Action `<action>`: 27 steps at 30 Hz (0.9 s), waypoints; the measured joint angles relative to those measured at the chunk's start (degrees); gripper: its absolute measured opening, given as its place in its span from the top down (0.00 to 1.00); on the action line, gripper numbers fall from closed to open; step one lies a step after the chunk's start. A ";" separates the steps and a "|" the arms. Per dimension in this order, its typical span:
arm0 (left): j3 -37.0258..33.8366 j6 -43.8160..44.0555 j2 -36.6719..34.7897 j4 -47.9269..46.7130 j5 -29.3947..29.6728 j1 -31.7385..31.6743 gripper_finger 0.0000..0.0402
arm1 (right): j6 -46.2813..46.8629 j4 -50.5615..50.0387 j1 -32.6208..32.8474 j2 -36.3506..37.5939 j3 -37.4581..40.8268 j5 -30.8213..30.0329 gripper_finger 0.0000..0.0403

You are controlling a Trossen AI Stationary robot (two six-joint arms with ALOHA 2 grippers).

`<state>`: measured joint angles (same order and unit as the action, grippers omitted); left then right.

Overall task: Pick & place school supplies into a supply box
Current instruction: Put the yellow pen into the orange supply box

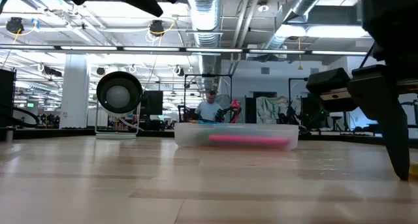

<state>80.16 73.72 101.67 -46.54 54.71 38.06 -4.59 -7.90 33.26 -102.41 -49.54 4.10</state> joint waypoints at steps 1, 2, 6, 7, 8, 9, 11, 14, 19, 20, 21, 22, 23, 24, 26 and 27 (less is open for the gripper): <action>0.00 -0.01 0.00 0.00 -0.05 0.00 0.66 | 0.53 0.00 -0.04 0.00 0.00 -0.24 0.70; 0.00 0.00 0.01 -0.01 -0.06 0.00 0.66 | 1.19 0.00 -0.05 0.00 0.00 -0.54 0.73; 0.00 -0.03 0.02 0.00 -0.07 0.00 0.66 | 4.48 -0.07 -0.10 0.00 0.02 -1.43 0.81; 0.00 -0.05 0.01 0.00 -0.08 0.00 0.66 | 5.64 -0.13 -0.12 0.00 0.02 -1.67 0.83; 0.00 -0.05 0.01 0.00 -0.08 0.00 0.66 | 6.75 -0.21 -0.12 0.00 0.02 -2.05 0.85; 0.00 -0.05 0.00 0.00 -0.06 -0.02 0.66 | 8.05 -0.28 -0.12 0.00 0.02 -2.52 0.86; 0.00 -0.07 0.02 -0.02 -0.08 0.00 0.66 | 10.85 -0.32 -0.16 0.04 0.04 -2.91 0.89; 0.00 -0.09 0.02 -0.16 -0.08 0.00 0.66 | 15.22 -0.18 -0.29 0.04 0.04 -2.97 0.91; 0.00 -1.75 0.02 -0.46 -0.18 0.00 0.66 | 19.60 -0.13 -0.27 0.04 0.09 -4.23 0.93; 0.00 -2.07 0.02 -0.46 -0.19 0.00 0.66 | 20.25 -0.11 -0.28 0.04 0.09 -4.29 0.93; 0.00 -2.30 0.02 -0.46 -0.19 0.00 0.66 | 21.11 -0.12 -0.27 0.04 0.09 -4.47 0.93; 0.00 -2.59 0.02 -0.46 -0.18 0.00 0.66 | 21.84 -0.14 -0.27 0.04 0.09 -4.74 0.93; 0.00 -2.72 0.02 -0.47 -0.19 0.00 0.66 | 22.74 -0.14 -0.27 0.04 0.11 -5.20 0.93; 0.00 -2.76 0.02 -0.50 -0.19 0.00 0.66 | 23.67 -0.15 -0.27 0.02 0.11 -5.76 0.93; 0.00 -2.78 0.02 -0.70 -0.17 0.00 0.66 | 25.74 -0.19 -0.27 0.01 0.11 -6.90 0.94; 0.00 -2.78 0.02 -0.80 -0.17 0.00 0.66 | 26.93 -0.34 -0.27 0.00 0.11 -7.61 0.94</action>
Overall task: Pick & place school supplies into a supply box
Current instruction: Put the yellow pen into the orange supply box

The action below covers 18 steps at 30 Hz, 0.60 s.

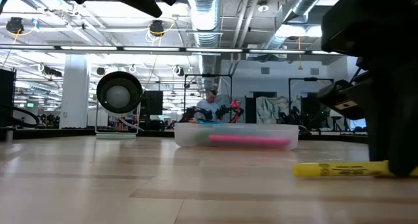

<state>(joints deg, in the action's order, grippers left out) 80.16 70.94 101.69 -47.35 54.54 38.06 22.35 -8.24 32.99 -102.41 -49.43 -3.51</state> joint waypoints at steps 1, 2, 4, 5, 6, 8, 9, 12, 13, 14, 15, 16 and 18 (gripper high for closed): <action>0.00 0.00 0.00 -0.04 0.00 0.00 0.66 | 1.31 -0.23 0.00 -0.02 0.00 -0.71 0.94; 0.00 0.00 0.00 -0.10 0.01 -0.02 0.66 | 2.48 -0.47 -0.02 -0.02 0.00 -1.30 0.94; 0.00 -0.02 0.00 -0.39 0.02 0.00 0.66 | 4.48 -0.85 -0.04 -0.02 0.00 -2.51 0.94; 0.00 -0.02 0.00 -0.60 0.02 0.00 0.66 | 5.06 -1.00 -0.07 -0.04 0.00 -3.00 0.94; 0.00 -0.02 0.00 -0.79 0.02 0.00 0.66 | 5.49 -1.13 -0.14 -0.04 0.00 -3.24 0.94; 0.00 -0.02 0.00 -1.26 0.08 0.00 0.66 | 6.42 -1.25 -0.39 -0.04 0.02 -3.49 0.95; 0.00 -0.02 0.00 -1.50 0.10 0.00 0.66 | 7.00 -1.28 -0.52 -0.04 0.02 -3.49 0.95; 0.00 -0.03 0.00 -1.88 0.15 -0.02 0.66 | 8.23 -1.34 -1.08 0.15 -0.10 -3.56 0.96; 0.00 -0.10 0.00 -2.01 0.15 0.00 0.66 | 8.32 -1.39 -1.20 0.15 -0.29 -3.74 0.96; 0.00 -0.42 0.00 -2.07 0.13 -0.02 0.66 | 8.29 -1.68 -1.33 0.25 -0.51 -3.97 0.96; 0.00 -0.82 0.00 -2.09 0.13 0.00 0.66 | 8.26 -1.94 -1.50 0.41 -0.65 -4.17 0.96; 0.00 -1.27 0.00 -2.09 0.13 0.00 0.66 | 8.21 -2.25 -1.75 0.51 -0.84 -4.40 0.96; 0.00 -1.78 0.00 -2.23 0.13 0.00 0.66 | 8.01 -2.65 -2.58 0.53 -1.26 -5.04 0.96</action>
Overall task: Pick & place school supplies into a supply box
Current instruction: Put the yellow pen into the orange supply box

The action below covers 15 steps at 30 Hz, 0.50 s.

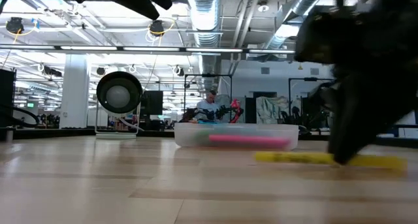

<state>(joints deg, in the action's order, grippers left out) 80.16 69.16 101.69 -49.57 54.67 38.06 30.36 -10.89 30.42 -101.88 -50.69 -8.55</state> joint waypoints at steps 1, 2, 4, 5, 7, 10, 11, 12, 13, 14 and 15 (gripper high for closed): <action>0.00 -0.27 0.00 -0.07 -0.01 -0.01 0.66 | -0.17 -0.35 -0.40 0.33 -0.19 -0.29 0.96; 0.00 -0.64 0.00 -0.07 -0.01 -0.01 0.66 | -0.21 -0.94 -0.87 1.00 -0.27 -0.46 0.96; 0.00 -1.08 0.00 -0.30 -0.02 0.00 0.66 | -0.24 -0.50 -2.09 1.49 -1.02 -0.54 0.96; 0.00 -1.09 0.00 -0.55 -0.03 -0.02 0.66 | -0.34 -1.32 -2.64 2.13 -1.09 -0.39 0.96; 0.00 -1.10 0.00 -1.15 -0.05 0.01 0.66 | -0.79 -2.39 -3.76 3.64 -1.02 -0.39 0.96; -0.02 -1.09 0.02 -2.14 -0.15 0.20 0.66 | -1.64 -3.67 -5.80 6.30 -1.23 -0.88 0.96; -0.02 -1.09 0.02 -2.38 -0.13 0.24 0.66 | -2.16 -3.60 -6.61 7.39 -1.24 -1.03 0.97; -0.02 -1.09 0.02 -2.72 -0.19 0.33 0.66 | -2.34 -3.49 -7.54 8.29 -1.33 -1.20 0.97; -0.02 -1.09 0.02 -2.96 -0.21 0.35 0.66 | -2.64 -4.01 -8.45 9.25 -1.34 -1.74 0.97; -0.02 -1.09 0.02 -3.07 -0.18 0.35 0.66 | -3.38 -5.27 -9.34 10.46 -1.29 -2.20 0.98; -0.02 -1.04 0.02 -3.43 -0.15 0.35 0.66 | -4.24 -5.81 -10.50 11.50 -1.24 -2.41 0.98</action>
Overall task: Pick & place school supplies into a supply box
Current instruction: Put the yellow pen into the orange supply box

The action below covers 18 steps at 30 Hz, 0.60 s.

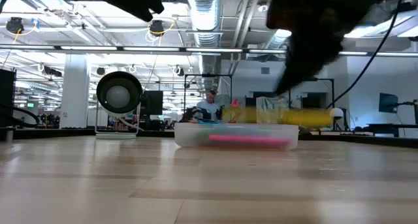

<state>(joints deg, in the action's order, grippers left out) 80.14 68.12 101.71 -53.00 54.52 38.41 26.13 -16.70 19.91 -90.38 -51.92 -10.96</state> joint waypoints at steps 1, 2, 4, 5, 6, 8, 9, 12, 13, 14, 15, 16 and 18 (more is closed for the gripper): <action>0.00 0.07 0.00 -0.65 0.00 0.00 0.66 | -0.77 0.44 -1.27 0.78 -0.11 -0.16 0.99; 0.00 0.06 0.00 -0.97 -0.01 0.00 0.66 | -1.43 0.04 -2.60 1.58 -0.19 -0.39 0.99; 0.00 -0.09 0.00 -0.89 0.24 -0.02 0.66 | -3.34 -1.50 -5.84 3.02 -0.08 -1.04 0.99; 0.00 -0.20 0.00 -1.05 0.35 -0.04 0.66 | -4.11 -1.28 -7.50 3.31 -0.10 -1.11 1.00; 0.00 -0.24 0.02 -1.26 0.42 -0.04 0.66 | -4.84 -1.55 -9.27 3.49 -0.11 -1.14 1.00; 0.00 -0.20 0.02 -1.58 1.20 -0.02 0.66 | -6.35 -1.70 -12.51 3.51 -0.11 0.15 1.00; 0.00 -0.18 0.02 -1.94 1.27 -0.02 0.66 | -7.14 -1.66 -14.00 3.51 -0.11 1.77 1.00; 0.00 -0.17 0.02 -2.03 1.19 -0.01 0.66 | -10.65 -0.28 -16.18 3.51 -0.11 9.62 0.99; 0.00 -0.14 0.02 -2.12 0.82 0.11 0.66 | -11.51 0.27 -16.11 3.51 -0.11 12.19 0.99; 0.00 -0.09 0.02 -2.15 0.58 0.17 0.66 | -12.22 0.63 -15.64 3.51 -0.11 14.33 0.98; 0.00 -0.03 0.02 -2.15 0.44 0.21 0.66 | -12.53 0.86 -14.88 3.51 -0.11 15.83 0.98; 0.00 0.01 0.02 -2.20 0.36 0.22 0.66 | -12.77 1.08 -13.95 3.51 -0.11 16.78 0.97; 0.00 0.04 0.02 -2.44 0.32 0.22 0.66 | -13.56 1.60 -11.42 2.94 -0.17 17.09 0.96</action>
<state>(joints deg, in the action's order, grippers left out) 80.14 68.16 101.73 -55.44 54.84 38.63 12.56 -15.10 8.50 -87.44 -52.10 6.13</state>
